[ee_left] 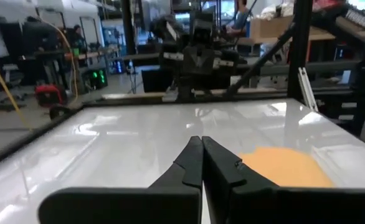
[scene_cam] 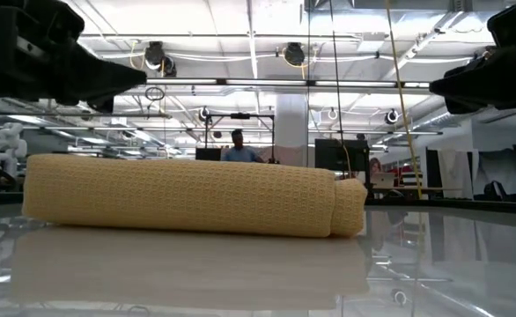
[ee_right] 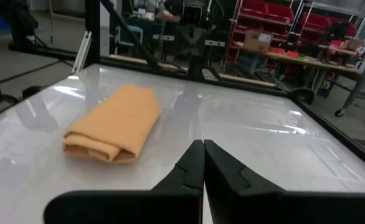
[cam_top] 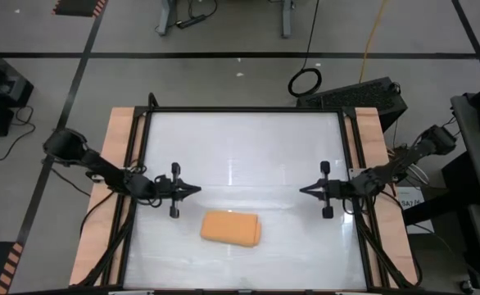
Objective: Roll towel
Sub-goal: Return to Home Position
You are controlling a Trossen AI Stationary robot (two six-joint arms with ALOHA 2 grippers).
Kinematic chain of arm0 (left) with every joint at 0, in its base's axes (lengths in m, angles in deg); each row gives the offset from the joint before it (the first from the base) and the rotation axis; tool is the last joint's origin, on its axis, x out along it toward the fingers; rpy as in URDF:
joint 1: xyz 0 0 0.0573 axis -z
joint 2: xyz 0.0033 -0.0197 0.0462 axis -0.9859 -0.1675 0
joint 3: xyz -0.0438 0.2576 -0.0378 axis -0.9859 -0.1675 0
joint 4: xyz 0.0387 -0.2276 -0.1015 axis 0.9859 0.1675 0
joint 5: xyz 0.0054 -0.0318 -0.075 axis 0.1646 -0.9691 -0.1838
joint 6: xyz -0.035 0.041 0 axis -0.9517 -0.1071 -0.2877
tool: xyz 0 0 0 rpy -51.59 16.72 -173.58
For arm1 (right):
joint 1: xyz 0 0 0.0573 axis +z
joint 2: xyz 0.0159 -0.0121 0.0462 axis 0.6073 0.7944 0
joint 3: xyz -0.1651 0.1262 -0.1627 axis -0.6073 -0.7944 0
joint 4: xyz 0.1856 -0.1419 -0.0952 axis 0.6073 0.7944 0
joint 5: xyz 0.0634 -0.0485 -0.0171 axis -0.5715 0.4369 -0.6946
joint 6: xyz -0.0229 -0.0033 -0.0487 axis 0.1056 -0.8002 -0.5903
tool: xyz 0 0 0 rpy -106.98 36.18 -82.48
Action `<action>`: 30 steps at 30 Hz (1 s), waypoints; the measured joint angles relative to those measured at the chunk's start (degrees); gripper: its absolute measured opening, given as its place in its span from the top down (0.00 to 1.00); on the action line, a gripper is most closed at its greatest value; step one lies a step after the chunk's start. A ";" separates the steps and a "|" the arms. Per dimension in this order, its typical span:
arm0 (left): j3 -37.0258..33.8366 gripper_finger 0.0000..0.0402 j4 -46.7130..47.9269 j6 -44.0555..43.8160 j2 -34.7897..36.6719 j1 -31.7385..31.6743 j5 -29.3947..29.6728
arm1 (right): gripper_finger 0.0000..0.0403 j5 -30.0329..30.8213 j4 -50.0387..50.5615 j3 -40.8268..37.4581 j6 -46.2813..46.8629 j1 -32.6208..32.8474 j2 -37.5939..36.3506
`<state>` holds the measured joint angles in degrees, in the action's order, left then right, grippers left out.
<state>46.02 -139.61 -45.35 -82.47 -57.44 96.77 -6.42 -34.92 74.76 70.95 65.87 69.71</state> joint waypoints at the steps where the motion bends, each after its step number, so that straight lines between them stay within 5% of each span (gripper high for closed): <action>1: -0.01 0.99 1.01 0.55 1.53 0.00 0.00 | 1.00 0.00 0.68 0.04 -0.04 0.00 -1.03; 25: 0.00 0.99 47.49 -0.32 44.85 -0.44 2.19 | 1.00 -6.63 17.33 0.02 -8.34 -2.73 -29.32; 30: 0.00 0.99 56.81 -2.20 51.71 -0.44 2.19 | 1.00 -11.96 19.45 0.04 -8.84 -4.95 -31.55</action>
<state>46.02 -82.80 -47.55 -30.76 -57.88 98.96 -18.38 -15.47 74.80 62.11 60.92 38.16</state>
